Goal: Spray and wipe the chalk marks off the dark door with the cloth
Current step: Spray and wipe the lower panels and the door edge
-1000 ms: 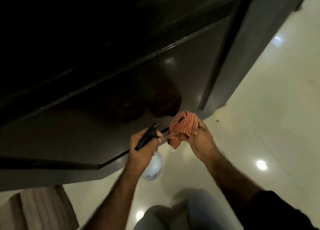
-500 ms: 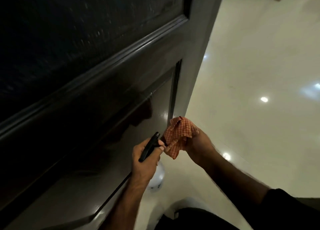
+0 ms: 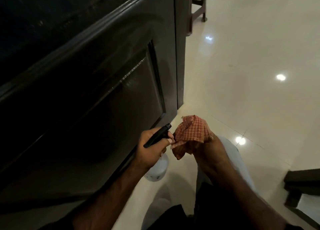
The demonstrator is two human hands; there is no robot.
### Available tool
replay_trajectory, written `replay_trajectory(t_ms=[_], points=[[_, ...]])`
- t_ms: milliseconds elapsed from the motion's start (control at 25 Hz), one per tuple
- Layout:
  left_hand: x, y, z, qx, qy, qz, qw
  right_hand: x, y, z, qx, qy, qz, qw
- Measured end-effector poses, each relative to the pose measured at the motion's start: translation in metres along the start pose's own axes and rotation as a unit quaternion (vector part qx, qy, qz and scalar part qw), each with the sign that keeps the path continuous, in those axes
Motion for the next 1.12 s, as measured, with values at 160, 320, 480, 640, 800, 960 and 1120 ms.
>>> replay_trajectory(t_ms=[160, 320, 480, 640, 800, 960, 1120], points=[[0.037, 0.028, -0.009, -0.015, 0.024, -0.034, 0.999, -0.038, 0.007, 0.000, 0.019, 0.058, 0.026, 0.998], [0.042, 0.060, -0.063, -0.031, 0.020, -0.075, 0.997, -0.040, 0.020, 0.057, 0.012, 0.087, 0.068, 0.994], [0.012, 0.116, -0.163, -0.040, 0.026, -0.117, 0.992, 0.010, 0.046, 0.128, 0.036, 0.128, 0.149, 0.980], [-0.045, 0.199, -0.256, -0.068, 0.051, -0.200, 0.976, 0.128, 0.104, 0.211, 0.082, 0.235, 0.306, 0.919], [-0.120, 0.295, -0.315, -0.045, 0.078, -0.257, 0.962, 0.242, 0.179, 0.266, 0.066, 0.231, 0.338, 0.910], [-0.201, 0.385, -0.318, -0.002, 0.089, -0.283, 0.955, 0.338, 0.264, 0.264, 0.051, 0.244, 0.332, 0.910], [-0.261, 0.454, -0.308, 0.031, 0.089, -0.272, 0.958, 0.382, 0.329, 0.246, -0.035, 0.402, 0.340, 0.849]])
Point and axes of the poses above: each hand's wrist, its own y-axis away from the middle knuckle, its own x-axis out of the palm, z = x × y, the point moved 6 cm from there along -y, towards the middle knuckle, and after that the axes turned 9 degrees about -x, right-handed, at the moved point
